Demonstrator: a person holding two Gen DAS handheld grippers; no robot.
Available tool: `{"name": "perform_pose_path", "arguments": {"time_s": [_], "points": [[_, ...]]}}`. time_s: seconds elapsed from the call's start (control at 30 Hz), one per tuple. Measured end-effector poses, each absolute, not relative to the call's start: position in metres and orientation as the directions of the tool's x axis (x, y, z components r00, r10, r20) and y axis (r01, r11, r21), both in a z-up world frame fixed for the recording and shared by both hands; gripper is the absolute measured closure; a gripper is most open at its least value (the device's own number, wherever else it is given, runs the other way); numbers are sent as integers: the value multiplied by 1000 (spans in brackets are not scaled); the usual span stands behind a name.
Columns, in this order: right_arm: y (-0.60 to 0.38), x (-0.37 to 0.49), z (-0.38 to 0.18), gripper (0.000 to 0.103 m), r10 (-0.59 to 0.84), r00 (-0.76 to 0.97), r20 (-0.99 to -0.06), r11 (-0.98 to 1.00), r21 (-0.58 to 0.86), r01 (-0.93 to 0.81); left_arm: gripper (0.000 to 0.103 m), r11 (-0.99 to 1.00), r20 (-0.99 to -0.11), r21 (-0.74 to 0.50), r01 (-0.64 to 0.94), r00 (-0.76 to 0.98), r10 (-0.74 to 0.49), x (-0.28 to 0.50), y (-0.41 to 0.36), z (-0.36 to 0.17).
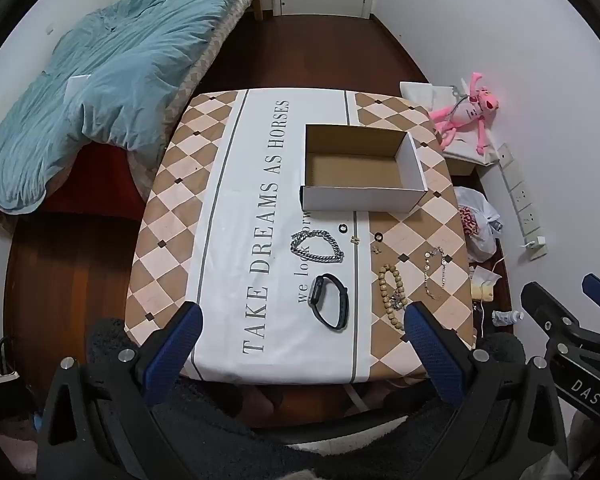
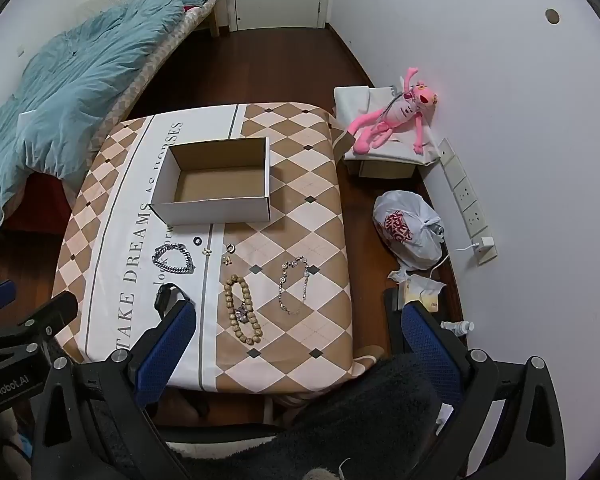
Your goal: Organize jewelry
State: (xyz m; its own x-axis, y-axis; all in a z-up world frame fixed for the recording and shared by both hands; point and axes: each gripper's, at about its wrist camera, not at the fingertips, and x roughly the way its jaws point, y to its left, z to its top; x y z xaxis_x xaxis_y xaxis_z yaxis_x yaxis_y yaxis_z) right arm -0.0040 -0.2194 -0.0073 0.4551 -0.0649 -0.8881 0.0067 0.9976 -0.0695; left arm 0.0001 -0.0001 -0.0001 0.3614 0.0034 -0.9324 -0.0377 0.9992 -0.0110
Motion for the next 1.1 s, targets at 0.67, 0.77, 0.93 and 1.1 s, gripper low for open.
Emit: {"name": "perform_pose_path", "arguments": {"time_s": [0.67, 0.77, 0.93, 1.1], "points": [[-219, -6, -8, 0, -69, 454, -888, 997, -74, 7, 0, 999, -930, -22, -38, 366, -7, 0, 0, -1], [-219, -5, -8, 0, -70, 453, -889, 997, -74, 8, 0, 999, -930, -23, -37, 367, -8, 0, 1, 0], [-219, -5, -6, 0, -70, 454, -888, 997, -75, 8, 0, 999, -930, -25, -37, 367, -9, 0, -7, -2], [-218, -5, -5, 0, -72, 455, -888, 997, -77, 7, 0, 999, -930, -27, -37, 367, -12, 0, -12, -5]]}}
